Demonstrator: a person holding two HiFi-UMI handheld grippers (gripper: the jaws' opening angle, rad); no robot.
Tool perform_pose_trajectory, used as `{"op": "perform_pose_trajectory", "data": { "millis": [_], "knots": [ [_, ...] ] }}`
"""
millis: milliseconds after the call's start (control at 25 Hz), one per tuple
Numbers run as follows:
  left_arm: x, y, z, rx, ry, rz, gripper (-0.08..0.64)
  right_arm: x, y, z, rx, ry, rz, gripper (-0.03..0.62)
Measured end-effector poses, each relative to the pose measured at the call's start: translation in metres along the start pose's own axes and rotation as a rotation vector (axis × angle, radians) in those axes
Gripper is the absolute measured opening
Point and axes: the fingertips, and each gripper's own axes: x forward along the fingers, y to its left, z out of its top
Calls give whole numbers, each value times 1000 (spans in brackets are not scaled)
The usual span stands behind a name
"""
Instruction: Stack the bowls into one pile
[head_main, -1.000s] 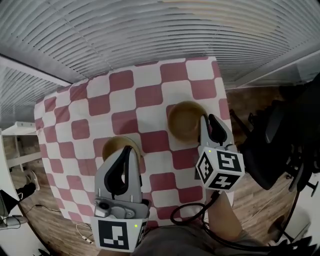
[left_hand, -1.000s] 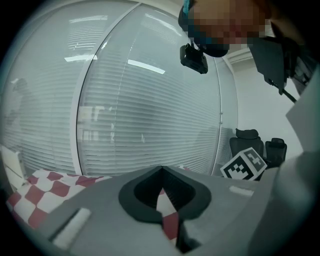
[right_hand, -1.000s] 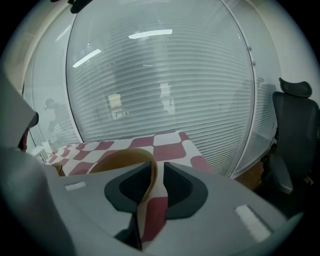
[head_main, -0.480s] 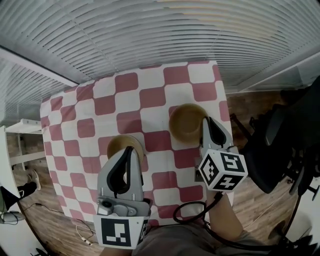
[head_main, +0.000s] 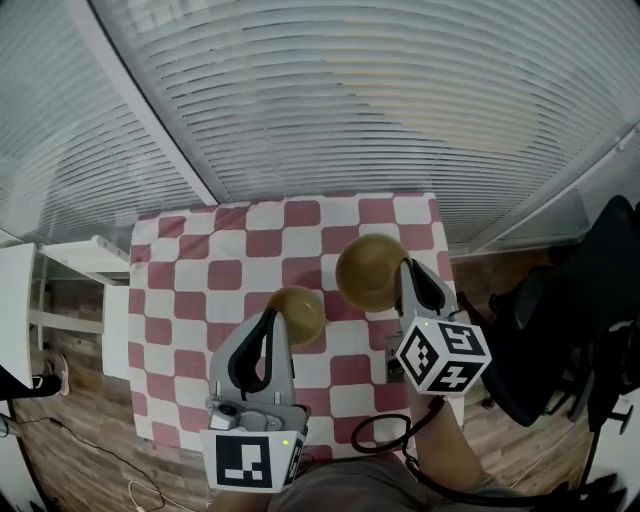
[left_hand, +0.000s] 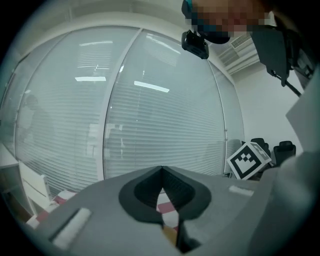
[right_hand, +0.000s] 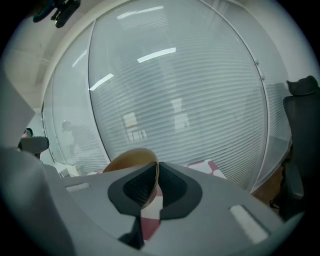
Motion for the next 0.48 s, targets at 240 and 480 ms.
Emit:
{"op": "perform_pose_trajectory", "data": {
  "millis": [240, 480],
  "knots": [
    [-49, 36, 25, 8, -44, 42, 0, -19, 68, 25, -56, -56, 68, 44],
    [-84, 70, 42, -1, -105, 109, 0, -27, 117, 27, -108, -66, 117, 44]
  ]
}}
